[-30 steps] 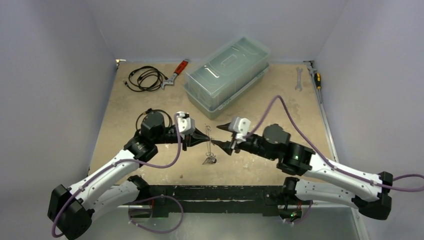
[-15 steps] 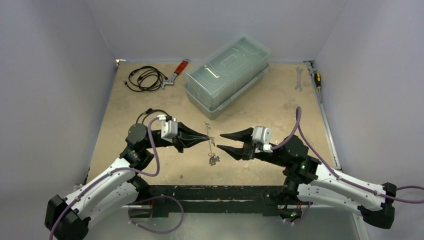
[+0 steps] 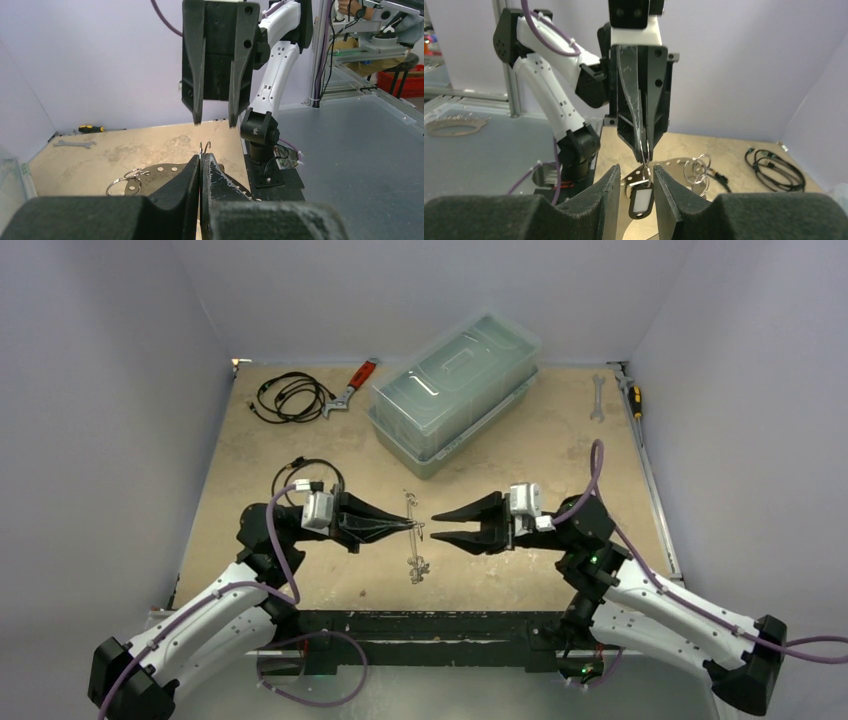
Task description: Put the keys on the keyring
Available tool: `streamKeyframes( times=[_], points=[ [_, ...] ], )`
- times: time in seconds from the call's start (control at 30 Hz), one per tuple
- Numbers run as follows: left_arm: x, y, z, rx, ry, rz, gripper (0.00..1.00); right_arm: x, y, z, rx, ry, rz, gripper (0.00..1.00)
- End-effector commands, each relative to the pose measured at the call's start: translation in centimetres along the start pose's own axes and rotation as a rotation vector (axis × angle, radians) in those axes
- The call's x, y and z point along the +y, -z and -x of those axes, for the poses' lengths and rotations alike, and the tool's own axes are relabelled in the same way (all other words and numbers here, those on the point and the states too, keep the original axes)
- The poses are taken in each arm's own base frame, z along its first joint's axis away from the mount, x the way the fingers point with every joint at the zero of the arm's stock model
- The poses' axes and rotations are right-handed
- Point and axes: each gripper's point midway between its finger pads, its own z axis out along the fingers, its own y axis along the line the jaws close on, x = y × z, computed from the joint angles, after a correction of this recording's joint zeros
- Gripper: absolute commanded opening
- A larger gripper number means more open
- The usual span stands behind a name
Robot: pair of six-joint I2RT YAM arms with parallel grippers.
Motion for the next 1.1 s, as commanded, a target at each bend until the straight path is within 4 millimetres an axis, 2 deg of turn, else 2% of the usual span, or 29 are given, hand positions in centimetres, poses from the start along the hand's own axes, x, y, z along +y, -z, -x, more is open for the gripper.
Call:
streamKeyframes(
  times=[0.0, 0.4, 1.07],
  points=[
    [-0.9, 0.0, 1.8, -0.056, -0.054, -0.034, 0.0, 0.7, -1.1, 1.6, -0.038, 0.004, 0.085, 0.34],
    [-0.8, 0.0, 1.7, -0.052, -0.046, -0.029, 0.0, 0.3, -2.4, 1.5, -0.051, -0.004, 0.105, 0.29],
    [-0.9, 0.0, 1.7, -0.051, -0.043, -0.031, 0.0, -1.2, -3.3, -0.8, -0.005, -0.021, 0.058, 0.25]
  ],
)
